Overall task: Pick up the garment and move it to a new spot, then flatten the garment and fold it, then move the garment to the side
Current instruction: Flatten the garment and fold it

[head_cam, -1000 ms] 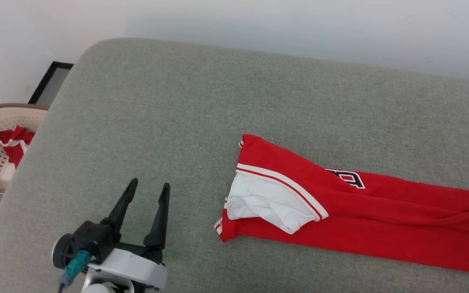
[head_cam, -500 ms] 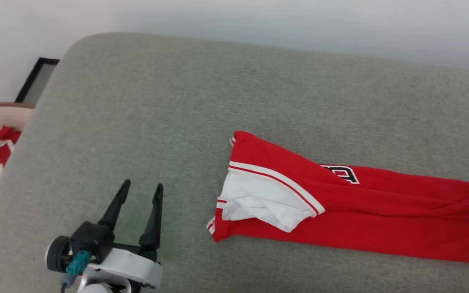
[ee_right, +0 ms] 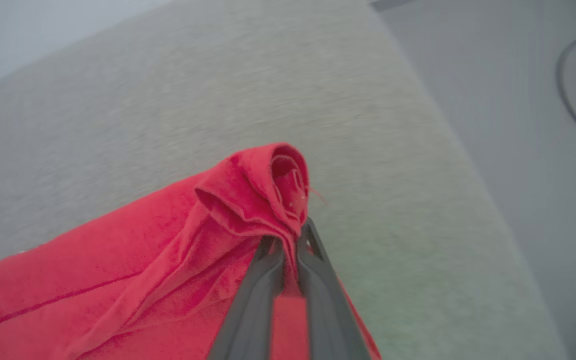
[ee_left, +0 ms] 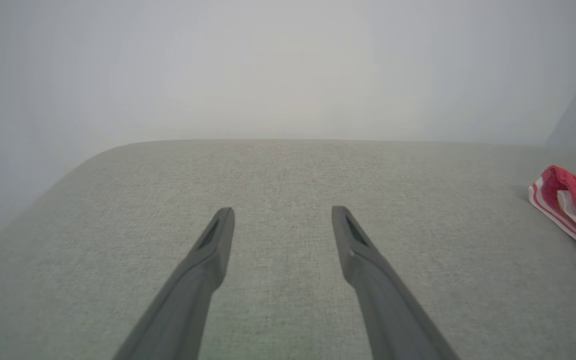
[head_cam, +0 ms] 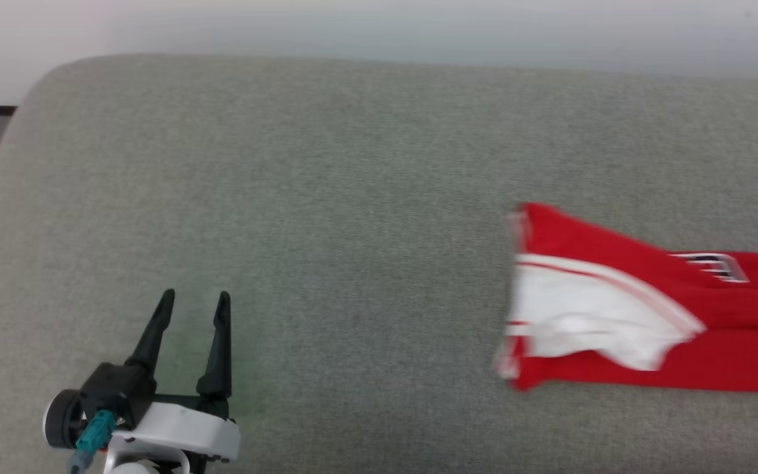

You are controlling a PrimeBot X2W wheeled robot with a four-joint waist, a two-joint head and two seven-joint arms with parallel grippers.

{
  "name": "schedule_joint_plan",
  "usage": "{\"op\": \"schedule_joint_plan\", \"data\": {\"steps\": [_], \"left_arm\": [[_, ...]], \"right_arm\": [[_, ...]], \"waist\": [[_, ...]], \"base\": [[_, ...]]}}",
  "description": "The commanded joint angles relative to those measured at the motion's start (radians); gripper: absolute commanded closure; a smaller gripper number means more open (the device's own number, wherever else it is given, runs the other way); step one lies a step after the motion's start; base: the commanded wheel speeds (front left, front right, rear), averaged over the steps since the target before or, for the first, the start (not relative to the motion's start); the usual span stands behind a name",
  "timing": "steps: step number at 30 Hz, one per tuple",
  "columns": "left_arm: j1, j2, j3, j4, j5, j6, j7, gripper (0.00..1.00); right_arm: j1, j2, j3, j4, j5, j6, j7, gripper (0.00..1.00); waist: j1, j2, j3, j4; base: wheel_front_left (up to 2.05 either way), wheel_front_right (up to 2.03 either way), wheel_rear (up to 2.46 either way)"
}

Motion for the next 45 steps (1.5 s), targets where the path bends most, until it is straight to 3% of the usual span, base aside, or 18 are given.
{"op": "schedule_joint_plan", "data": {"steps": [1, 7, 11, 16, 21, 26, 30, 39, 45], "left_arm": [[0.008, -0.004, 0.004, -0.005, -0.005, -0.003, 0.0, 0.0], [0.019, -0.004, 0.002, -0.021, -0.018, -0.003, 0.0, 0.0], [0.031, -0.012, -0.016, -0.025, -0.036, -0.003, 0.0, 0.0], [0.059, -0.017, -0.02, -0.035, -0.059, -0.003, 0.0, 0.0], [0.082, -0.021, -0.022, -0.045, -0.07, -0.003, 0.0, 0.0], [0.084, -0.03, -0.046, -0.064, -0.098, -0.003, 0.0, 0.0], [0.071, -0.031, -0.069, -0.07, -0.104, -0.003, 0.0, 0.0], [0.047, -0.026, -0.094, -0.061, -0.117, -0.003, 0.0, 0.0], [0.024, -0.034, -0.104, -0.051, -0.121, -0.003, 0.0, 0.0]], "right_arm": [[0.0, -0.013, -0.017, 0.015, 0.007, -0.002, -0.003, 1.0], [-0.023, -0.043, -0.063, 0.047, 0.021, -0.002, 0.02, 1.0], [0.014, 0.002, -0.035, -0.016, 0.0, -0.002, 0.022, 1.0], [0.084, 0.062, 0.001, -0.179, 0.005, -0.002, 0.037, 1.0], [0.14, 0.125, 0.033, -0.431, 0.006, -0.002, 0.096, 1.0], [0.165, 0.224, 0.048, -0.668, -0.034, -0.002, 0.196, 1.0], [0.172, 0.321, 0.051, -0.776, -0.103, -0.002, 0.282, 1.0], [0.156, 0.466, 0.01, -0.81, -0.301, -0.002, 0.387, 1.0], [0.161, 0.499, -0.004, -0.743, -0.41, -0.002, 0.364, 1.0]], "waist": [[0.0, 0.0, 0.006, -0.017], [0.0, 0.0, -0.013, -0.034], [0.0, 0.0, -0.038, -0.031], [0.0, 0.0, -0.068, -0.02], [0.0, 0.0, -0.084, -0.007], [0.0, 0.0, -0.086, 0.01], [0.0, 0.0, -0.078, 0.036], [0.0, 0.0, -0.043, 0.085], [0.0, 0.0, -0.024, 0.097]], "base": [[0.0, 0.0, 0.0], [0.0, 0.0, 0.0], [0.0, 0.0, 0.0], [0.0, 0.0, 0.0], [0.0, 0.0, 0.0], [0.0, 0.0, 0.0], [0.0, 0.0, 0.0], [0.0, 0.0, 0.0], [0.0, 0.0, 0.0]]}}
